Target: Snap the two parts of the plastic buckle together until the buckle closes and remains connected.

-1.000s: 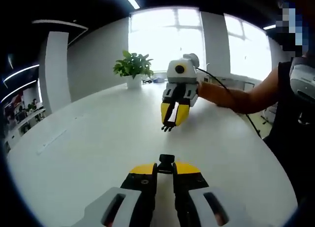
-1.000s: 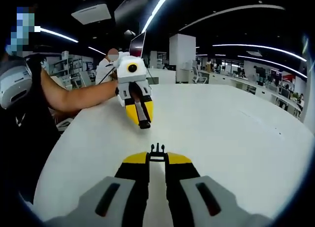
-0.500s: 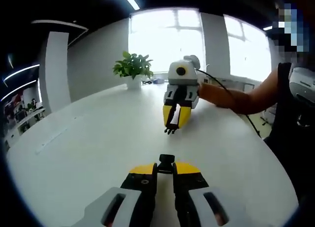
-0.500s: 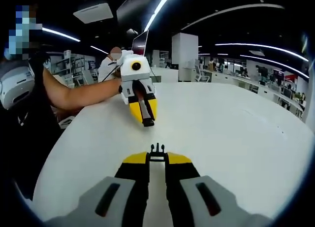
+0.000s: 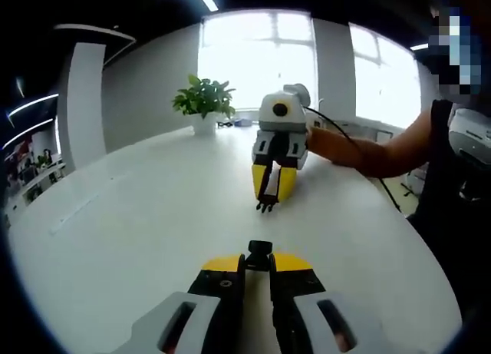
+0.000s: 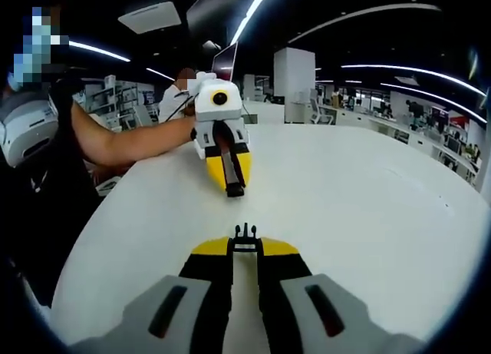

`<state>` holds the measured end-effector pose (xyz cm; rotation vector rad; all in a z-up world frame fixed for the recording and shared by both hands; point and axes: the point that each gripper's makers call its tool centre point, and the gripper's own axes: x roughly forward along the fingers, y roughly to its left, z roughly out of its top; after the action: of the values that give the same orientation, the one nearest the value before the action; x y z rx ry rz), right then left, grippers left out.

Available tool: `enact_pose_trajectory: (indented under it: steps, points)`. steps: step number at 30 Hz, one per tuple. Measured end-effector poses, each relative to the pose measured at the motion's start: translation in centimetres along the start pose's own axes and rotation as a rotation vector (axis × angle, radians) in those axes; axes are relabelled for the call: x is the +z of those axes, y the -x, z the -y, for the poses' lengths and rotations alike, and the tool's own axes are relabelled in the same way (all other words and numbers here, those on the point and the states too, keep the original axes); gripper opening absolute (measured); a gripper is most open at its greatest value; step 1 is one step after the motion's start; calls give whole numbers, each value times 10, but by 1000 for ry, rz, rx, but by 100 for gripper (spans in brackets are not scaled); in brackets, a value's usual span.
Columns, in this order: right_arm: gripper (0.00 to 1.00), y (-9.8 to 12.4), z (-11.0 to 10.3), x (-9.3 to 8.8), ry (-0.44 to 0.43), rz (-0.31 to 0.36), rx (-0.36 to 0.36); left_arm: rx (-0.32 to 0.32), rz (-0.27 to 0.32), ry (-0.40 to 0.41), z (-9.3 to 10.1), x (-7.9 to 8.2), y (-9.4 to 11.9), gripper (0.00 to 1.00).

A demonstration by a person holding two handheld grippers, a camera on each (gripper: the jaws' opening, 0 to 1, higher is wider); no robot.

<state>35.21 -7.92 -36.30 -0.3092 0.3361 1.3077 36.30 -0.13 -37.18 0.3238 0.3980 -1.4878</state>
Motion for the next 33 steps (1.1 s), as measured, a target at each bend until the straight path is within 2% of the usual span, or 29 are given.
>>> enact_pose_trajectory:
  steps: [9, 33]
  points:
    - [10, 0, 0, -1, -2, -1, 2, -10, 14, 2, 2, 3, 1, 10]
    - [10, -1, -1, -2, -3, -7, 10, -19, -7, 2, 5, -2, -2, 10]
